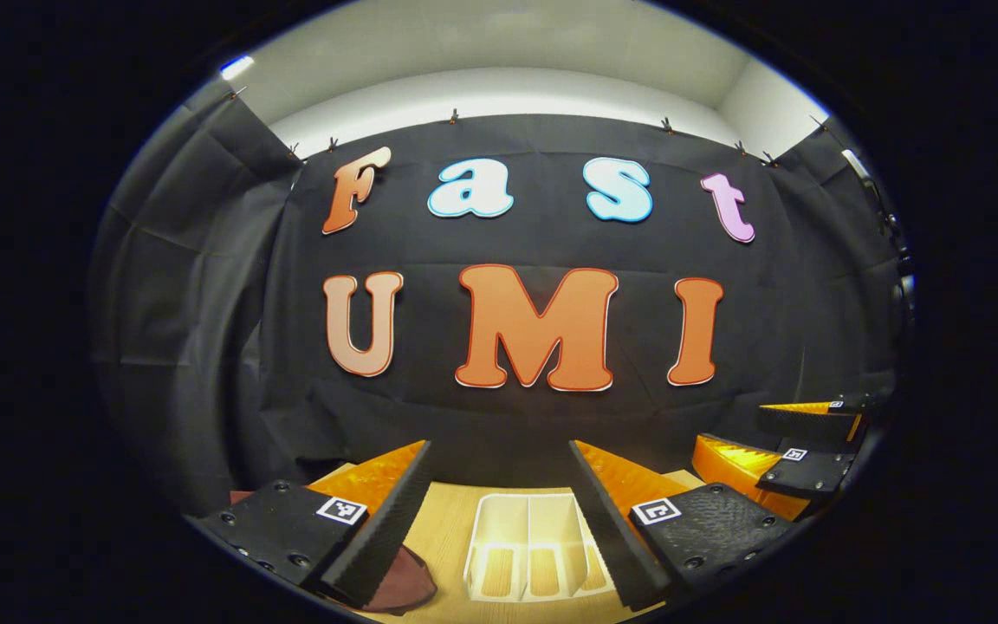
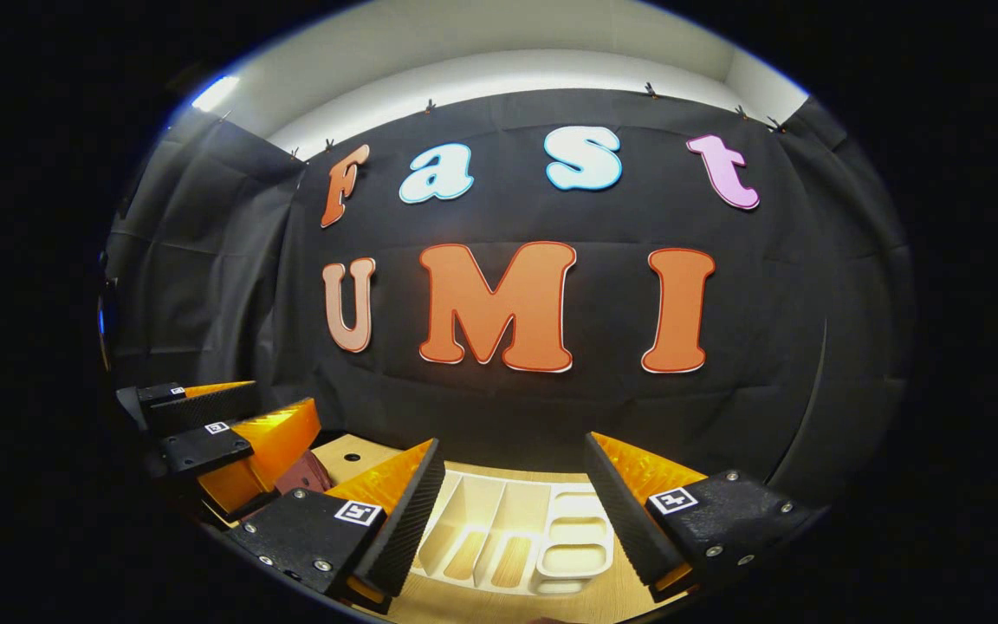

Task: Open the schoolbag, grab two books from the bookshelf and put them into the schoolbag.

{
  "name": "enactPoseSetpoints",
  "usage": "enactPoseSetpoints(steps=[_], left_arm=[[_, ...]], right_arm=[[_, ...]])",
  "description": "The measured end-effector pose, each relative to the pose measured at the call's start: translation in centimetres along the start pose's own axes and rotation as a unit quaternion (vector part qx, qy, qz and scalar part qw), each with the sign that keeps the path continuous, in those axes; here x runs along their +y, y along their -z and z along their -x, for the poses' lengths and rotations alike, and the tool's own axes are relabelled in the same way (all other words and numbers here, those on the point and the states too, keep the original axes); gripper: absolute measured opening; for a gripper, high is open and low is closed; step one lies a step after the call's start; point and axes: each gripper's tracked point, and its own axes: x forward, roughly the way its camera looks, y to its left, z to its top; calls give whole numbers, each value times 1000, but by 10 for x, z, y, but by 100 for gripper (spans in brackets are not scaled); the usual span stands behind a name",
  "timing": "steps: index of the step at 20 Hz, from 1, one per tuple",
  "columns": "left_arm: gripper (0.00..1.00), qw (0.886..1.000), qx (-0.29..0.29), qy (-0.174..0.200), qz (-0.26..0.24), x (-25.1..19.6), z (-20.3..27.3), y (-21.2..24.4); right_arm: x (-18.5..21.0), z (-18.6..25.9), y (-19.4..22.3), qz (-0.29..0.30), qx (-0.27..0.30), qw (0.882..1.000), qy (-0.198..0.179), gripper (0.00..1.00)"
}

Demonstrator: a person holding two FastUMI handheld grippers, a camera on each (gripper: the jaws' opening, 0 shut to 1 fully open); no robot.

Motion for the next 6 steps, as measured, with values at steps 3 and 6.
enactPoseSetpoints(steps=[3, 6], left_arm=[[95, 1000, 2, -4, -1, 2, -3, 2], [95, 1000, 6, -6, -1, 3, -5, 4]], right_arm=[[0, 1, -5, 18, -19, 1000, 0, 96], [4, 0, -5, 17, -20, 1000, -4, 83]])
